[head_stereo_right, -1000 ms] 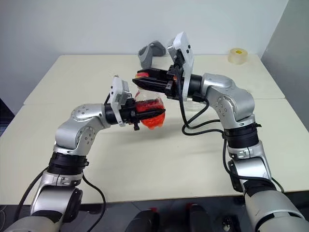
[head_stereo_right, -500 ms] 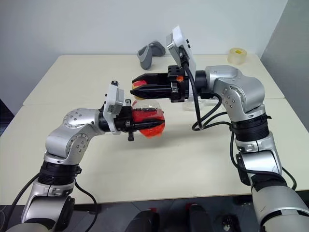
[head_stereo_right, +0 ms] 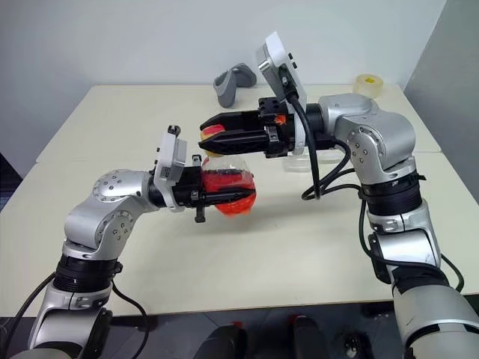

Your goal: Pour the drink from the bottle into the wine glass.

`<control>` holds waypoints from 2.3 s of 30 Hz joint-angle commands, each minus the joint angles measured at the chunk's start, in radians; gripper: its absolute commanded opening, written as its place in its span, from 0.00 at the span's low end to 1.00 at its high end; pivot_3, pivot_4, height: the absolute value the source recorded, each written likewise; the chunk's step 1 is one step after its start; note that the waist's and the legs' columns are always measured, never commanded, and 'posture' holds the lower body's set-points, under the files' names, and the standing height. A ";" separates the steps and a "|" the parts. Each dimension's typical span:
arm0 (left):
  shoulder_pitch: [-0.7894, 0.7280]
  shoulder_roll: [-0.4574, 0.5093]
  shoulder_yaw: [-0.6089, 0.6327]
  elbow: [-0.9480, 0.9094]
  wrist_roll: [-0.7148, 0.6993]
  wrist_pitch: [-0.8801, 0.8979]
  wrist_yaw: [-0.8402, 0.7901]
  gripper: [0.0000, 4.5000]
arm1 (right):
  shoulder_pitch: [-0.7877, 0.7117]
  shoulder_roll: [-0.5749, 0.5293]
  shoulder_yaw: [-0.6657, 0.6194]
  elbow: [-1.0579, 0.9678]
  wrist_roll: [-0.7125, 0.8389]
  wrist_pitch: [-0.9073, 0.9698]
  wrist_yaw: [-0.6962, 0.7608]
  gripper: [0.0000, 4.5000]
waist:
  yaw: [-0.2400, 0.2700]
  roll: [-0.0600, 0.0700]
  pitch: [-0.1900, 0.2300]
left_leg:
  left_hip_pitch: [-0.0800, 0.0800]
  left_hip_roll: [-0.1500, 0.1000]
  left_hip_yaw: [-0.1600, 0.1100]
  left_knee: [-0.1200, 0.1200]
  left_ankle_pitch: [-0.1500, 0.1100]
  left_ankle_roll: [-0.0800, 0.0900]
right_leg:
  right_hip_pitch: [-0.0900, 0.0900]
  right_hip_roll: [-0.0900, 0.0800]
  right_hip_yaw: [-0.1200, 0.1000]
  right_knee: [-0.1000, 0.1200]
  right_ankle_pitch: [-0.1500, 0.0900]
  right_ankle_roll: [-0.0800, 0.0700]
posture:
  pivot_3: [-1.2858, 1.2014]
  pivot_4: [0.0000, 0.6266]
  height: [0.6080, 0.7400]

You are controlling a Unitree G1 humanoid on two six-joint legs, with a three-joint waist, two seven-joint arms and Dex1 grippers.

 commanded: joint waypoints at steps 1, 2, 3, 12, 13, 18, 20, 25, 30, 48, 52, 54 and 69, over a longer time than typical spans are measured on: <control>0.030 0.021 -0.014 -0.005 0.002 -0.012 -0.038 0.26 | -0.041 -0.045 -0.131 -0.064 -0.010 -0.106 -0.043 0.27 | 0.001 0.000 0.000 | 0.000 0.000 0.000 0.000 0.000 0.000 | 0.000 0.000 0.000 0.000 0.000 0.000 | 0.52 0.24 1.00; 0.030 0.022 -0.013 -0.004 0.002 -0.012 -0.040 0.26 | -0.022 -0.059 -0.103 -0.091 -0.044 -0.160 -0.015 0.27 | 0.002 0.000 0.000 | 0.000 0.000 0.000 0.000 0.000 0.000 | 0.000 0.000 0.000 0.000 0.000 0.000 | 0.52 0.24 1.00; 0.031 0.022 -0.013 -0.005 0.002 -0.012 -0.041 0.26 | -0.010 -0.065 -0.091 -0.109 -0.063 -0.188 -0.009 0.27 | 0.004 0.000 0.000 | 0.000 0.000 0.000 0.000 0.000 0.000 | 0.000 0.000 0.000 0.000 0.000 0.000 | 0.52 0.24 1.00; 0.026 0.021 -0.019 0.000 0.001 -0.017 -0.049 0.26 | -0.017 -0.036 -0.169 -0.088 0.066 0.034 -0.159 0.27 | 0.006 0.000 0.000 | 0.000 0.000 0.000 0.000 0.000 0.000 | 0.000 0.000 0.000 0.000 0.000 0.000 | 0.52 0.24 1.00; 0.024 0.021 -0.019 0.003 0.001 -0.018 -0.049 0.26 | -0.009 -0.042 -0.167 -0.099 0.068 0.041 -0.160 0.27 | 0.007 0.000 0.000 | 0.000 0.000 0.000 0.000 0.000 0.000 | 0.000 0.000 0.000 0.000 0.000 0.000 | 0.52 0.24 1.00; 0.027 0.023 -0.014 -0.004 0.002 -0.018 -0.043 0.26 | 0.100 -0.077 -0.178 -0.180 0.080 0.074 -0.186 0.27 | 0.014 0.000 0.000 | 0.000 0.000 0.000 0.000 0.000 0.001 | 0.001 0.000 -0.001 -0.001 0.000 0.000 | 0.52 0.24 1.00; 0.026 0.022 -0.011 -0.004 0.002 -0.017 -0.036 0.26 | 0.183 -0.094 -0.194 -0.244 0.096 0.096 -0.213 0.27 | 0.015 0.000 0.000 | 0.000 0.000 0.000 0.000 -0.001 0.001 | 0.002 -0.001 -0.001 -0.002 0.000 0.000 | 0.52 0.24 1.00; 0.024 0.015 -0.007 -0.004 0.005 -0.019 -0.019 0.26 | 0.503 -0.066 -0.290 -0.507 0.129 0.166 -0.468 0.27 | 0.019 0.001 0.000 | 0.000 0.000 -0.003 0.000 -0.001 0.002 | 0.006 -0.001 -0.004 -0.006 0.000 0.000 | 0.52 0.24 1.00; 0.013 -0.007 -0.017 0.006 0.009 -0.018 0.000 0.26 | 0.825 -0.040 -0.183 -0.604 -0.212 -0.019 -0.748 0.27 | 0.019 0.001 0.000 | 0.002 0.000 -0.003 0.000 -0.001 0.002 | 0.009 -0.001 -0.004 -0.007 0.000 0.001 | 0.52 0.24 1.00; -0.045 -0.082 -0.037 0.036 0.024 -0.010 0.058 0.26 | 0.957 0.293 -0.140 -0.134 -0.637 -0.365 -1.228 0.27 | 0.016 0.001 0.000 | 0.006 0.000 -0.001 0.000 0.001 -0.001 | 0.012 0.001 -0.002 -0.008 0.001 0.002 | 0.52 0.24 1.00; -0.042 -0.079 -0.036 0.037 0.025 -0.012 0.059 0.26 | 0.963 0.288 -0.144 -0.149 -0.618 -0.363 -1.184 0.43 | 0.017 0.001 0.000 | 0.007 0.000 -0.001 0.000 0.000 0.000 | 0.014 0.001 -0.002 -0.009 0.001 0.002 | 0.52 0.24 1.00; -0.042 -0.079 -0.036 0.038 0.025 -0.013 0.059 0.26 | 0.968 0.289 -0.140 -0.163 -0.608 -0.358 -1.160 0.57 | 0.017 0.001 0.000 | 0.007 0.000 -0.001 0.000 0.000 0.000 | 0.014 0.001 -0.002 -0.009 0.001 0.002 | 0.52 0.24 1.00; -0.096 -0.073 0.061 0.162 0.092 -0.061 0.211 0.26 | 0.903 0.142 -0.146 -0.704 -0.232 -0.041 -0.780 1.00 | 0.013 0.002 0.001 | 0.007 0.000 -0.001 -0.001 -0.001 0.002 | 0.013 0.002 -0.001 -0.008 0.001 0.002 | 0.52 0.24 1.00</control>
